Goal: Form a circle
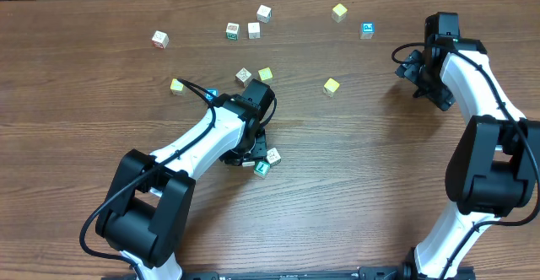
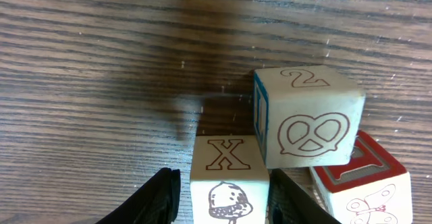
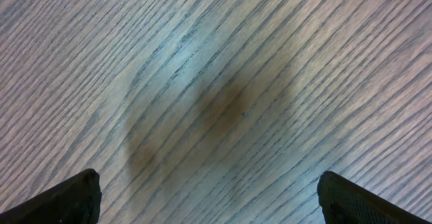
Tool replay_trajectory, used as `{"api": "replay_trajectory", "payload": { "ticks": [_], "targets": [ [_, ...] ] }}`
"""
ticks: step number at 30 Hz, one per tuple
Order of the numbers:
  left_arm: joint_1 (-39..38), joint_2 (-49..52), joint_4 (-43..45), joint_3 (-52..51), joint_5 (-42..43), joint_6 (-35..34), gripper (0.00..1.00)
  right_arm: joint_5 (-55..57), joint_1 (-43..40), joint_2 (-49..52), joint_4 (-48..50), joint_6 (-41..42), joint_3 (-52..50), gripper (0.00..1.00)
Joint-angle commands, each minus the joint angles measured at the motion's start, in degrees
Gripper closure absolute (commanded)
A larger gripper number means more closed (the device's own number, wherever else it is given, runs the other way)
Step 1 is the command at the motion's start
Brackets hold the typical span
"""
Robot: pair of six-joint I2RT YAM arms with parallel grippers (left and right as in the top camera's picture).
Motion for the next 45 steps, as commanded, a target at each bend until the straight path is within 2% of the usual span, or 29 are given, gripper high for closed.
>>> {"api": "replay_trajectory", "payload": {
  "ticks": [1,8,13,30,45],
  "targets": [
    [-0.1,0.8,0.0,0.0,0.3,1.4,0.6,0.2,0.1,-1.5,0.3,0.0,0.0,0.0],
    [-0.1,0.8,0.0,0.2,0.3,1.3,0.59,0.2,0.1,-1.5,0.3,0.0,0.0,0.0],
    [-0.1,0.8,0.0,0.2,0.5,1.4,0.5,0.2,0.1,-1.5,0.3,0.0,0.0,0.0],
    [-0.1,0.8,-5.2,6.1,-1.7,1.4,0.49,0.2,0.1,-1.5,0.3,0.0,0.0,0.0],
    [-1.7,0.8,-7.0,9.9,0.3,1.1,0.49,0.2,0.1,-1.5,0.3,0.0,0.0,0.0]
  ]
}}
